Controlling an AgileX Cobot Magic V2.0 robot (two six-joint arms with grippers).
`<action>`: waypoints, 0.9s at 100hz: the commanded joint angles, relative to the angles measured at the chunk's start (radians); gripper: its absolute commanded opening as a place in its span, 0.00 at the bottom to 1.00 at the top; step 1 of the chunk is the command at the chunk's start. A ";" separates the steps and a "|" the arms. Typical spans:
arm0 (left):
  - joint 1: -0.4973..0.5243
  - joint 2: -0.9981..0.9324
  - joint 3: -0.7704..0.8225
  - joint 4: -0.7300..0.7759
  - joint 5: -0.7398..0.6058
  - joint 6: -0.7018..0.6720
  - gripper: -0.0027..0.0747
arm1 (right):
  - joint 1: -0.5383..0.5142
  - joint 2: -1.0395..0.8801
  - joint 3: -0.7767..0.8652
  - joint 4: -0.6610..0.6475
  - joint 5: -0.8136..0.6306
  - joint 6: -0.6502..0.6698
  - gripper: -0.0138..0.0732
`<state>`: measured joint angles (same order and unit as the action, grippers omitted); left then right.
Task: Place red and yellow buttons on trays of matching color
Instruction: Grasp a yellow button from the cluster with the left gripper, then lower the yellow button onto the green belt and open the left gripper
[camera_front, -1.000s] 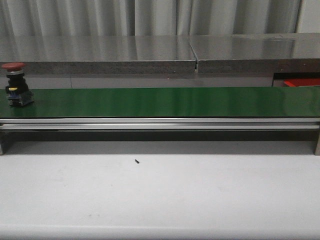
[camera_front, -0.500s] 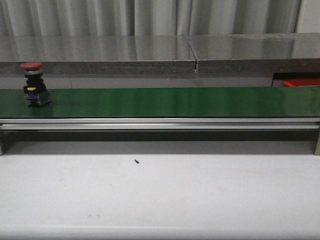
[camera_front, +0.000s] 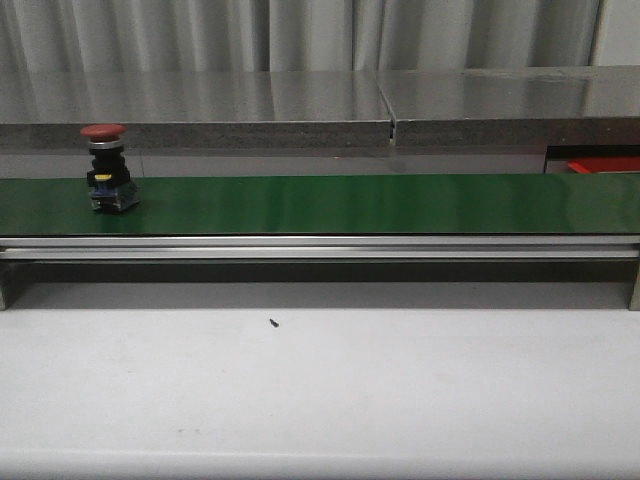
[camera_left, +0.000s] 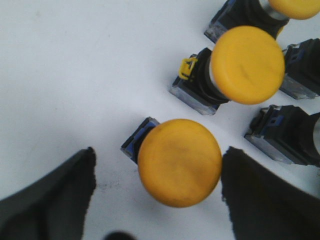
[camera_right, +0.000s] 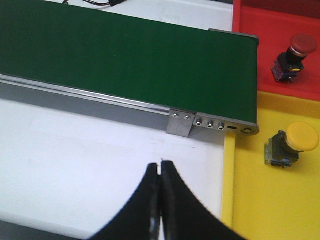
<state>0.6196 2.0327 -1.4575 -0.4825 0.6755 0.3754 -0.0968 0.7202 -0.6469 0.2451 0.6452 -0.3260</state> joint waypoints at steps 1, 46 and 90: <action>0.002 -0.051 -0.032 -0.019 -0.034 0.001 0.46 | 0.000 -0.003 -0.024 0.011 -0.051 -0.010 0.08; -0.004 -0.184 -0.032 -0.109 0.001 0.001 0.01 | 0.000 -0.003 -0.024 0.011 -0.051 -0.010 0.08; -0.205 -0.322 -0.032 -0.151 0.069 0.001 0.01 | 0.000 -0.003 -0.024 0.011 -0.051 -0.010 0.08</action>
<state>0.4620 1.7568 -1.4597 -0.5951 0.7608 0.3775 -0.0968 0.7202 -0.6469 0.2451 0.6452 -0.3260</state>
